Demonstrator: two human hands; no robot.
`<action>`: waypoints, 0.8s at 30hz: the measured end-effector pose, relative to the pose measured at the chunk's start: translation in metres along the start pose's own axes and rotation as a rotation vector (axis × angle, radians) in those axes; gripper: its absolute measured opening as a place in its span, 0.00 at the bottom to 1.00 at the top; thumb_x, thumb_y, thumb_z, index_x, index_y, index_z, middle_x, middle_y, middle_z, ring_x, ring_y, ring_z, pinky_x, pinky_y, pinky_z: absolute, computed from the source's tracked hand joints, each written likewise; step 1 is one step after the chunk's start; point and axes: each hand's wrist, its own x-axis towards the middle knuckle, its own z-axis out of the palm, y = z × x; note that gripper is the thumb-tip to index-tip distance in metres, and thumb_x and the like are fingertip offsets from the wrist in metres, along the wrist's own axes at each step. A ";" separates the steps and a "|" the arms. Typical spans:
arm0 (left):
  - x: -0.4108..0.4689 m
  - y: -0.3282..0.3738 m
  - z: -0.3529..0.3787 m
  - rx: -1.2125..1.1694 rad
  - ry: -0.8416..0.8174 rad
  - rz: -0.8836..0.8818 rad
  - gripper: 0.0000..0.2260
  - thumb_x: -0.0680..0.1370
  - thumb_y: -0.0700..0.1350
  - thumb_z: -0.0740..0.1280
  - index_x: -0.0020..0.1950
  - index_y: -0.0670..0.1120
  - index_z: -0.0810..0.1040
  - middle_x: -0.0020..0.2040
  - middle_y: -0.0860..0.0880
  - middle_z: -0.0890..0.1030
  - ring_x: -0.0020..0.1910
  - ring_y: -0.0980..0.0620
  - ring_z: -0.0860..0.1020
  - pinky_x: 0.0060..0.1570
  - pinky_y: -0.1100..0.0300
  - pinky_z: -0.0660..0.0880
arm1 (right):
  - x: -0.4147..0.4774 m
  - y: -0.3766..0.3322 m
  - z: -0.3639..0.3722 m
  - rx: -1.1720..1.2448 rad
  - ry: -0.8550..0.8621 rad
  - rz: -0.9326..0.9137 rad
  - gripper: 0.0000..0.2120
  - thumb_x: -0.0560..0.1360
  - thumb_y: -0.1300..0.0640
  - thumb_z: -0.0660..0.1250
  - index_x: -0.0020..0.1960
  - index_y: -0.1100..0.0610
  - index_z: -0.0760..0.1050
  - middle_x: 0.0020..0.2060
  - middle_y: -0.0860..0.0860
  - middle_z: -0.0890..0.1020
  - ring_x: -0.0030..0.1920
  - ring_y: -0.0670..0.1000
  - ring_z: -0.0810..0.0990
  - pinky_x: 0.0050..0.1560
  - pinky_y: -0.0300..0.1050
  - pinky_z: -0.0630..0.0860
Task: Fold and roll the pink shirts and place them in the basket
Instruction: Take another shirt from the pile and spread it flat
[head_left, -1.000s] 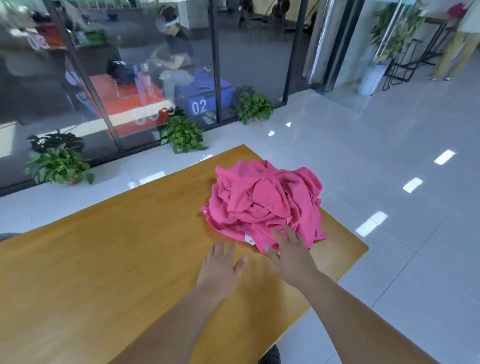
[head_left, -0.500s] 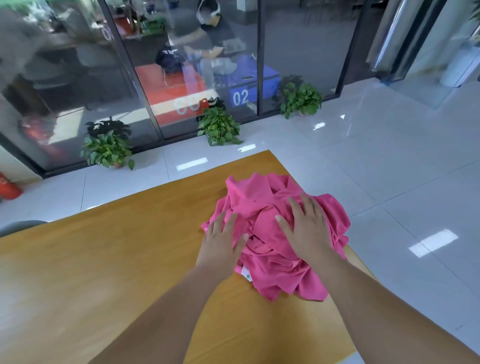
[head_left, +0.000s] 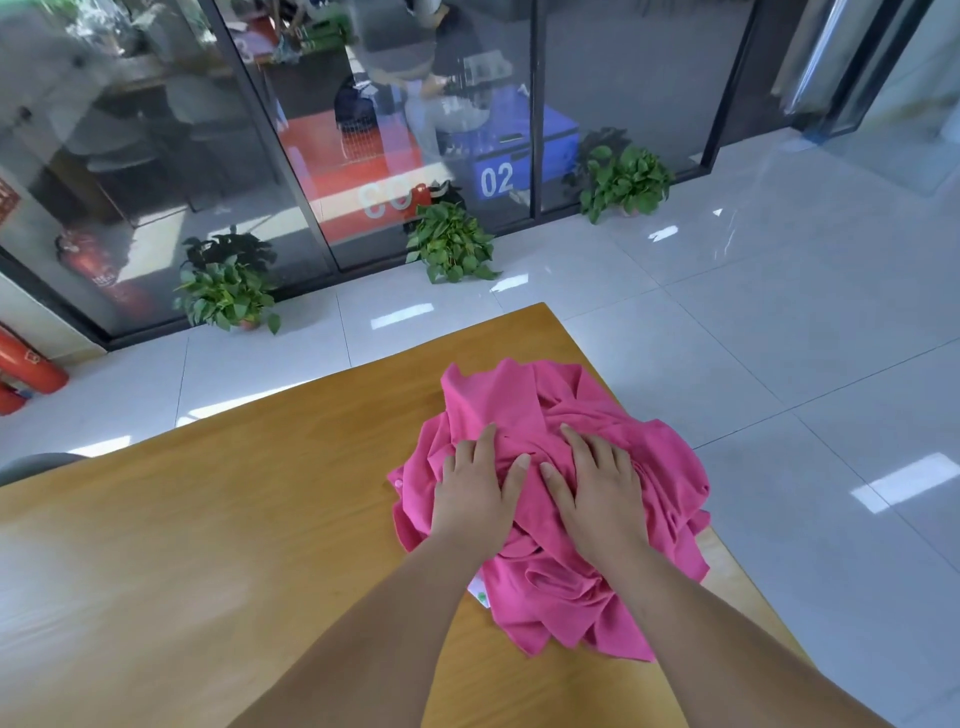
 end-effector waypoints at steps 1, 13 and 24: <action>0.001 0.001 0.001 0.013 0.009 -0.005 0.35 0.82 0.72 0.49 0.84 0.54 0.56 0.79 0.47 0.67 0.79 0.41 0.63 0.73 0.39 0.71 | 0.000 -0.001 0.000 -0.008 0.003 0.006 0.34 0.84 0.28 0.45 0.81 0.46 0.63 0.72 0.51 0.75 0.70 0.57 0.72 0.70 0.61 0.72; -0.003 0.003 -0.026 -0.059 0.133 0.001 0.32 0.82 0.72 0.52 0.81 0.57 0.60 0.55 0.53 0.84 0.44 0.53 0.84 0.42 0.52 0.84 | 0.007 -0.038 -0.025 0.128 0.005 -0.054 0.30 0.85 0.32 0.47 0.83 0.45 0.59 0.74 0.51 0.75 0.75 0.57 0.70 0.76 0.61 0.64; -0.042 -0.019 -0.145 -0.089 0.339 0.022 0.32 0.82 0.73 0.50 0.82 0.58 0.59 0.50 0.52 0.84 0.47 0.48 0.83 0.45 0.49 0.82 | -0.005 -0.148 -0.081 0.150 0.112 -0.302 0.33 0.85 0.30 0.44 0.84 0.45 0.56 0.73 0.50 0.75 0.73 0.56 0.72 0.74 0.60 0.69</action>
